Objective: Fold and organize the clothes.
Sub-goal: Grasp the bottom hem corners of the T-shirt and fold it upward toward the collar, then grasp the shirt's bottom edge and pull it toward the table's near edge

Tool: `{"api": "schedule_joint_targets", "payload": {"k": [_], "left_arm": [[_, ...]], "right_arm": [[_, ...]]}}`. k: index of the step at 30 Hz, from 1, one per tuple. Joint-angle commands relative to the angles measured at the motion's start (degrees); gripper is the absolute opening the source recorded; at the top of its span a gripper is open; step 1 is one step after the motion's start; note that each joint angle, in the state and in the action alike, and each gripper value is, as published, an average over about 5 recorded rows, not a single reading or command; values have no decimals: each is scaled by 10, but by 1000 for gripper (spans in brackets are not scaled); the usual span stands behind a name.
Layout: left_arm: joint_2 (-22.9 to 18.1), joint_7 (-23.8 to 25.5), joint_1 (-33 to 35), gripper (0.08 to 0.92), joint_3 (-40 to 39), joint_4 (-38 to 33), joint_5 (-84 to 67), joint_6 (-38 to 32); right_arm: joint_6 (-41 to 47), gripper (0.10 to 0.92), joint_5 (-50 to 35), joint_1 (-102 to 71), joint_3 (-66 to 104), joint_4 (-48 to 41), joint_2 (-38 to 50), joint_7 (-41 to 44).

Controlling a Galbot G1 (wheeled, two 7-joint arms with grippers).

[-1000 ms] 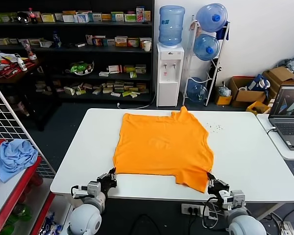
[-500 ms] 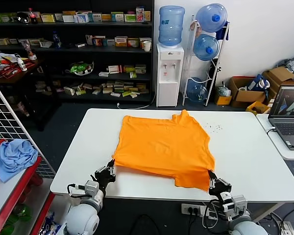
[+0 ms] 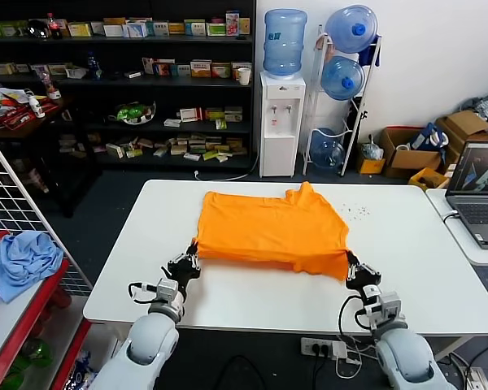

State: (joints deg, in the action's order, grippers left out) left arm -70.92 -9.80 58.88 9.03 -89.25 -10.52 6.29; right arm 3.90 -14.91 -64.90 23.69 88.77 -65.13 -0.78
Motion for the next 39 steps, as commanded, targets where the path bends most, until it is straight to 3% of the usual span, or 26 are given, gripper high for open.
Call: {"api": "schedule_joint_targets", "payload": {"k": [1,8,12,17,25,33,39], "left_arm": [[-11,2,-78,95,-19,82,15,-12],[-15,10,-113,95,-37,129,-1,4],[-12,19,-111,118,-40,133,-17,19],[3,21,-91,247,-37,104,-35,30],[32,21,-60,481,-30,61,-88,53],[33,22,-54,706,-30,54,-109,67],[28,17,-65,816,-30,69,-131,80]], "right_arm": [[-13,125,-9,83,-16,-82,4,3],[-2,126,-7,126,-36,-125,-3,8],[2,190,-4,140,-44,-140,-11,13],[9,328,2,125,-46,-128,-11,17],[99,562,-14,37,-23,-8,21,1],[142,783,-21,-18,-4,40,26,-3],[148,808,-24,-23,0,26,25,1]]}}
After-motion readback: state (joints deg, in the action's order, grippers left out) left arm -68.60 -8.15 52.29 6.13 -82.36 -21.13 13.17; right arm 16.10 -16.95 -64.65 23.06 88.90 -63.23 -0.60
